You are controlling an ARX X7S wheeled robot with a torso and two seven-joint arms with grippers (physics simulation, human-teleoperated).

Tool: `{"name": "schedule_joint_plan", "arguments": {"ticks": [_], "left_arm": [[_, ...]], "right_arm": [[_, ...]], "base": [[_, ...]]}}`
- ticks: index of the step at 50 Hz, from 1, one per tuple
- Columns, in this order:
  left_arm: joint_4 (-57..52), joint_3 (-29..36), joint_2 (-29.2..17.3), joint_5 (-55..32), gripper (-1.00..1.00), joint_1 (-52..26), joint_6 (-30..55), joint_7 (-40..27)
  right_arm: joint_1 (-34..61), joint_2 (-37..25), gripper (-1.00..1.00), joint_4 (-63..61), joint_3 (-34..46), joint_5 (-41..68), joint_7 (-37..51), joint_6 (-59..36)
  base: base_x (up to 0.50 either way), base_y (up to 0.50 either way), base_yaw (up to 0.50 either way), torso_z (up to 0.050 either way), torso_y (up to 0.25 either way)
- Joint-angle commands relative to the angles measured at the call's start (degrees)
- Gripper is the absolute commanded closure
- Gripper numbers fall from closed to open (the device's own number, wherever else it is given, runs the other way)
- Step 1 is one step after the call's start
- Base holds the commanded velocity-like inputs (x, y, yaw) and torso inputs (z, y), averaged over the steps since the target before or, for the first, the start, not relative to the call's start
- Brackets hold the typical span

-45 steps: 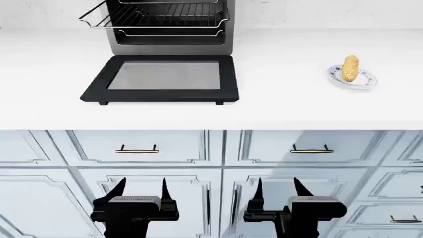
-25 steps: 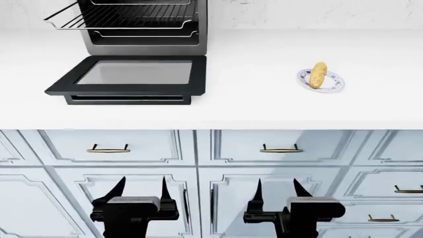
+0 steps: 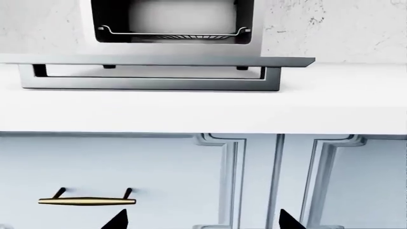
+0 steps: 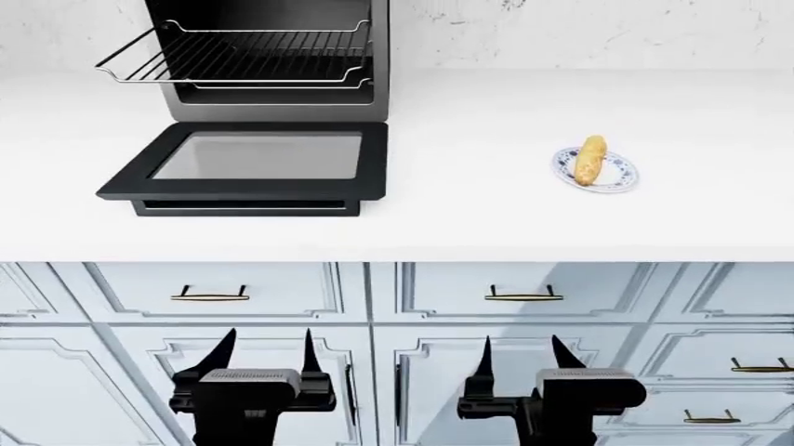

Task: Place the baguette on the top rack of the toaster oven.

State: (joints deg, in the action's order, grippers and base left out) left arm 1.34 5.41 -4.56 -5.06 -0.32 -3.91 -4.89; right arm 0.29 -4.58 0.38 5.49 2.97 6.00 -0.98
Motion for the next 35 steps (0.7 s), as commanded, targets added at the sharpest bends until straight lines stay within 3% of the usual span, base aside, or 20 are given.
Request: {"name": "schedule_joint_plan", "arguments": {"ticks": [1, 9, 15, 16, 17, 25, 32, 33, 35], "left_arm": [[0.09, 1.07, -0.89, -1.03, -1.0, -0.08, -0.14, -0.52], [-0.19, 1.59, -1.39, -2.54, -1.0, -0.13, 0.8, -0.44], [-1.16, 1.83, -1.65, -1.93, -1.0, -0.09, 3.58, -2.39], [3.56, -4.69, 2.29, -2.4, -1.0, 0.05, -1.42, 2.11], [-1.28, -4.9, 4.07, 3.8, -1.0, 0.31, 3.8, 4.26], [-1.22, -3.04, 2.46, 1.6, -1.0, 0.27, 3.63, 2.35], [0.42, -2.65, 2.17, -1.19, -1.0, 0.18, -1.05, 1.8], [-8.17, -2.27, -1.23, -4.02, -1.0, 3.84, 7.55, 0.42], [-25.36, -2.72, -1.94, -5.5, -1.0, -1.04, 24.74, -1.06]], "right_arm": [[0.11, -0.87, -1.0, 0.04, 0.99, 0.47, 1.11, -0.21], [0.18, -1.37, -1.0, 0.11, 1.6, 0.94, 1.63, -0.18], [0.24, -1.64, -1.0, 0.24, 2.03, 1.59, 1.69, 0.03], [-18.65, -1.08, -1.0, -5.47, -5.97, -1.29, -4.01, 9.4], [-0.18, 3.88, -1.0, 0.16, -4.55, -4.12, -4.76, -0.25], [-0.14, 2.43, -1.0, 0.3, -2.78, -2.96, -2.33, 0.26], [-0.04, 1.64, -1.0, 2.36, -1.72, -4.79, 0.84, 6.37], [-0.02, 1.57, -1.0, 2.67, -1.61, -5.12, 1.4, 7.29], [0.03, 1.42, -1.0, 3.27, -1.41, -6.03, 2.69, 8.95]], "base": [[0.0, 0.0, 0.0, 0.05, 0.0], [0.0, 0.0, 0.0, 0.05, 0.0], [0.0, 0.0, 0.0, 0.003, 0.0], [0.0, 0.0, 0.0, 0.0, 0.0], [0.0, 0.0, 0.0, 0.0, 0.0], [0.0, 0.0, 0.0, 0.0, 0.0], [0.0, 0.0, 0.0, 0.0, 0.0], [0.0, 0.0, 0.0, 0.0, 0.0], [0.0, 0.0, 0.0, 0.0, 0.0]]}}
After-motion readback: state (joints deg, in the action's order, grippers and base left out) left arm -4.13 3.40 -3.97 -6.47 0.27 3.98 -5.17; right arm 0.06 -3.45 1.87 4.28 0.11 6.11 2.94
